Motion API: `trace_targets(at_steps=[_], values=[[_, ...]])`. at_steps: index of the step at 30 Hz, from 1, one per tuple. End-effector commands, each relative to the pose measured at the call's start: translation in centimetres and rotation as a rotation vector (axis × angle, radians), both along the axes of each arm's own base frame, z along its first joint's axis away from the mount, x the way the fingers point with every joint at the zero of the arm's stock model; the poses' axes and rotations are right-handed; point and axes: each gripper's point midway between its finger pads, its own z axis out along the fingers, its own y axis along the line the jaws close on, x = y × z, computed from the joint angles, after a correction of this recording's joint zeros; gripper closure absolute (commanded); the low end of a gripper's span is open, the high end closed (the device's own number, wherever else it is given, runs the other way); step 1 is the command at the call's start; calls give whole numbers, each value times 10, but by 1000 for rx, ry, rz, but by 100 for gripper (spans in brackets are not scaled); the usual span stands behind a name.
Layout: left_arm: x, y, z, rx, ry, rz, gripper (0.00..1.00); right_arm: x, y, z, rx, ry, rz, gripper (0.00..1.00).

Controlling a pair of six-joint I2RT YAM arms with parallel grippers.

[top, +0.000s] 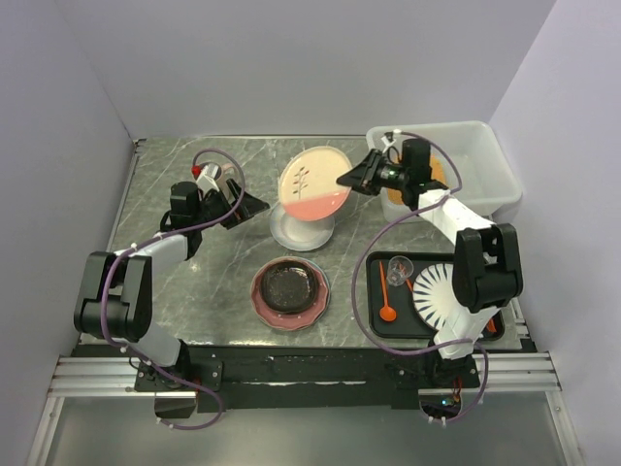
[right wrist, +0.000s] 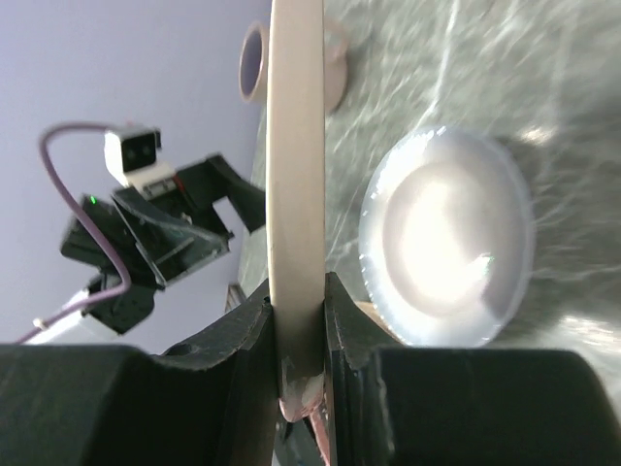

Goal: Place the plates into the plastic bin on the countertop
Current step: Place the plate in the plastic bin.

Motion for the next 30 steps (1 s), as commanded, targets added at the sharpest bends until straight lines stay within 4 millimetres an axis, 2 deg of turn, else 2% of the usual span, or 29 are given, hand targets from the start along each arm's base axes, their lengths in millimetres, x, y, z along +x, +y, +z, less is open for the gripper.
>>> trace_targets(at_steps=[1, 4, 5, 7, 8, 11, 30], values=[[3, -1, 3, 5, -40, -7, 1, 10, -31, 93, 64, -241, -32, 100], [5, -2, 2, 4, -37, -10, 1, 14, -48, 102, 71, -254, -63, 100], [6, -2, 0, 5, -33, -11, 1, 17, -59, 105, 69, -261, -89, 100], [6, -2, 1, 5, -33, -11, 1, 17, -64, 109, 68, -266, -102, 100], [7, -2, 0, 7, -31, -11, 1, 23, -84, 110, 62, -272, -147, 100], [8, -2, -1, 8, -29, -15, 1, 25, -99, 113, 61, -281, -181, 100], [16, -1, -3, 32, -26, -13, 1, 54, -164, 107, 79, -275, -369, 100]])
